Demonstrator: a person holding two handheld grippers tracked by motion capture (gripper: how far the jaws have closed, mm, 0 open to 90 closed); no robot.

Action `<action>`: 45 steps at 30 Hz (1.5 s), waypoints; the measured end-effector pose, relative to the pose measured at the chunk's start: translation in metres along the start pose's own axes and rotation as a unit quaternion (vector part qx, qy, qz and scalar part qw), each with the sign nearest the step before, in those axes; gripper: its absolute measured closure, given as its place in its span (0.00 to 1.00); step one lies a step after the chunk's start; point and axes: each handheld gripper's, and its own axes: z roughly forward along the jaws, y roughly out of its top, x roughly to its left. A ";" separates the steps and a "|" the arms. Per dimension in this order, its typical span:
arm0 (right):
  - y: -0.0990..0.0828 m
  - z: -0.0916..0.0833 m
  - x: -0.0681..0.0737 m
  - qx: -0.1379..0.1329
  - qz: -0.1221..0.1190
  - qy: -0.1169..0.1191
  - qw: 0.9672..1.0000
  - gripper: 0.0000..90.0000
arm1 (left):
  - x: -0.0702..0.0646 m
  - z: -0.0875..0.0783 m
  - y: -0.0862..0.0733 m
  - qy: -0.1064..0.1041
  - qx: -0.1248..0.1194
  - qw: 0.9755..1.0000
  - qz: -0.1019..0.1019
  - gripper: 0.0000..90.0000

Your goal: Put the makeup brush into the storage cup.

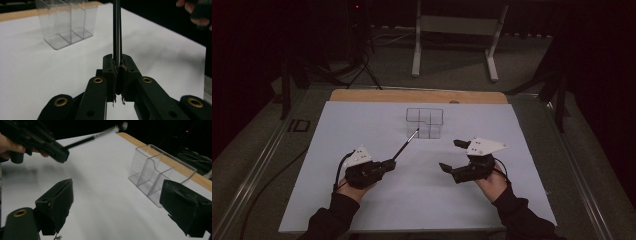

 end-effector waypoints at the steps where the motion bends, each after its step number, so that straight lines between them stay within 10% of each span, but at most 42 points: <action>1: -0.001 0.002 0.002 0.000 0.000 0.003 1.000 0.13 | -0.001 -0.001 -0.003 -0.001 -0.009 1.000 -0.003 0.95; 12: -0.009 0.014 0.009 -0.001 0.009 0.002 1.000 0.19 | -0.010 0.000 -0.013 0.018 -0.032 0.999 0.004 0.95; 22: -0.014 0.021 0.005 0.031 0.049 0.051 0.997 0.19 | -0.003 0.007 -0.022 0.014 -0.043 0.999 -0.018 0.95; 45: 0.044 0.005 0.030 -0.038 0.034 -0.026 0.998 0.11 | -0.005 0.004 -0.022 0.036 -0.059 0.998 -0.012 0.95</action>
